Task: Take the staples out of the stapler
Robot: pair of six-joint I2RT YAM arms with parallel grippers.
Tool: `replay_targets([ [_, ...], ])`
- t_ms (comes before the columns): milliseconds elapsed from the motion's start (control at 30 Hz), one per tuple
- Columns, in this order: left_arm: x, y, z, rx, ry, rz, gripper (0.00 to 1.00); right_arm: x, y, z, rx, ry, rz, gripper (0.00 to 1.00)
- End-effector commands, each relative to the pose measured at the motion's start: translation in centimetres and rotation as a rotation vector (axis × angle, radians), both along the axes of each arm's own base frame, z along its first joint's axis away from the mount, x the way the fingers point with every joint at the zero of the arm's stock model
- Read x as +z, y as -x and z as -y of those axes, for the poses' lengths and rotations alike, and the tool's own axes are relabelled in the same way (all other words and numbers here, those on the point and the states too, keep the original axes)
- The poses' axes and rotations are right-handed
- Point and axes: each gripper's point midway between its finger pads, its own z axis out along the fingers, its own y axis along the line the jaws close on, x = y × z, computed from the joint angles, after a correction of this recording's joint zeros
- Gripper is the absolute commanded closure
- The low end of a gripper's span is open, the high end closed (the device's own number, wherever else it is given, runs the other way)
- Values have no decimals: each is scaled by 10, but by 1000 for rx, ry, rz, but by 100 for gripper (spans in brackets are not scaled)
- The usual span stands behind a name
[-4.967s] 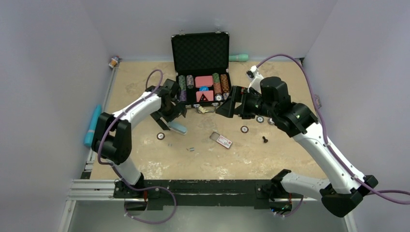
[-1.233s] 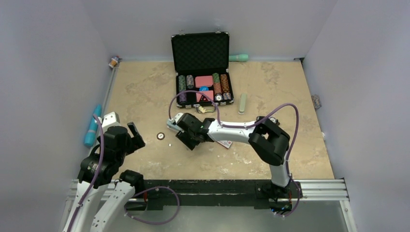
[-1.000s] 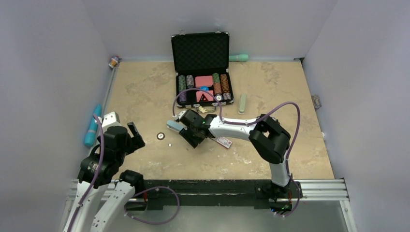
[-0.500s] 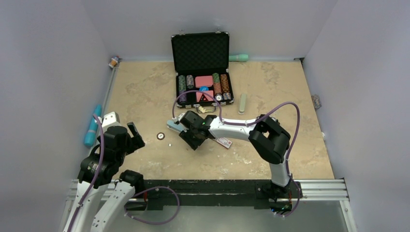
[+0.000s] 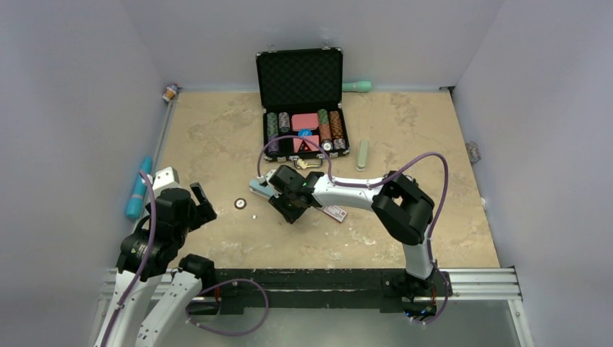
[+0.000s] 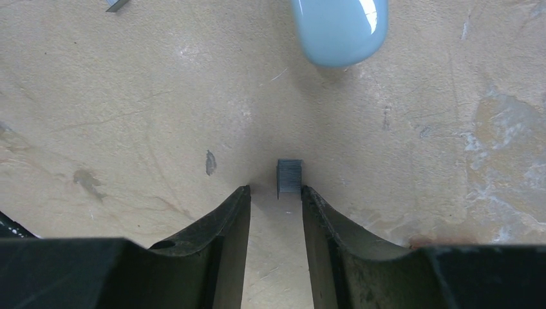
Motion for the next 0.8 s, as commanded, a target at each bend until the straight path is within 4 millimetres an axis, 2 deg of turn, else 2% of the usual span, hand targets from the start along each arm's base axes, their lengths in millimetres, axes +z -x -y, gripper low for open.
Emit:
replay_targets([
  [0, 3, -5, 0, -1, -2, 19, 12, 7, -1, -12, 17, -42, -3, 63],
  [500, 4, -5, 1, -7, -1, 19, 12, 8, -6, -13, -6, -27, 8, 66],
  [767, 4, -5, 2, -9, 1, 21, 12, 7, -9, -17, -29, -17, -1, 63],
])
